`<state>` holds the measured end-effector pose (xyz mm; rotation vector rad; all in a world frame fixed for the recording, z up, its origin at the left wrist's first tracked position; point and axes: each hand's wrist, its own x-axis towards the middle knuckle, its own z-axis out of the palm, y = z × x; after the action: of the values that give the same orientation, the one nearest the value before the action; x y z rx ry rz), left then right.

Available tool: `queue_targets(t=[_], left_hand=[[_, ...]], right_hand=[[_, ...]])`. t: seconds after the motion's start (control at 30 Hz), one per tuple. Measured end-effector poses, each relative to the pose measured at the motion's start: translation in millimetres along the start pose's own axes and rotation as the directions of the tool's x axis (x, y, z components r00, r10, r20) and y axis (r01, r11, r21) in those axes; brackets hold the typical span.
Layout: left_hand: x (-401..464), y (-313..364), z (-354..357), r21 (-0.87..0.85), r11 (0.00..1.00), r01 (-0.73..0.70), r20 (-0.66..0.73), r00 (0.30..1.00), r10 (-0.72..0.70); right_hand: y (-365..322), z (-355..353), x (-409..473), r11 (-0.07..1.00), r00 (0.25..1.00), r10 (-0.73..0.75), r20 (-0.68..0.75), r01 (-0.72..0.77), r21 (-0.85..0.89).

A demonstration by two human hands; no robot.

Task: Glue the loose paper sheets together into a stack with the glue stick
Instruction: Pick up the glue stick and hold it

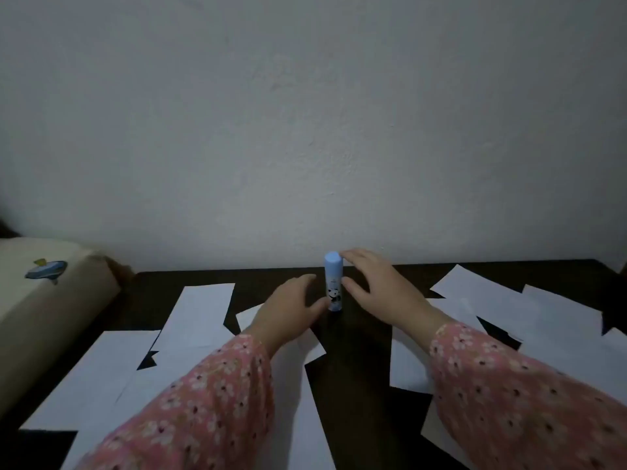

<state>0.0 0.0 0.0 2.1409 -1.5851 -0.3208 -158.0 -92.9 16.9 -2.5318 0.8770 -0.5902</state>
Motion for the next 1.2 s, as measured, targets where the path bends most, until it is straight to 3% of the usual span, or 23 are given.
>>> queue_targets(t=[0.17,0.53,0.73,0.87,1.2], left_hand=[[16,-3,25,-0.247,0.969,-0.016,-0.051,0.999,0.004],[0,15,14,-0.33,0.941,-0.082,-0.132,0.99,0.04],[-60,36,-7,-0.402,0.908,-0.113,-0.089,0.992,0.084],[-105,46,-8,-0.443,0.89,-0.106,-0.044,0.994,0.097],[-146,60,16,-0.519,0.852,-0.067,0.01,0.996,0.084]], right_hand=[[9,23,10,0.972,0.995,0.01,-0.104,0.015,0.236],[-13,10,-11,0.765,0.92,0.251,-0.3,0.001,0.644],[-44,-17,-66,0.639,0.899,0.345,-0.271,-0.014,0.769],[-55,-27,-114,0.61,0.913,0.365,-0.185,-0.084,0.788],[-37,-3,-180,0.469,0.864,0.501,-0.047,-0.225,0.854]])
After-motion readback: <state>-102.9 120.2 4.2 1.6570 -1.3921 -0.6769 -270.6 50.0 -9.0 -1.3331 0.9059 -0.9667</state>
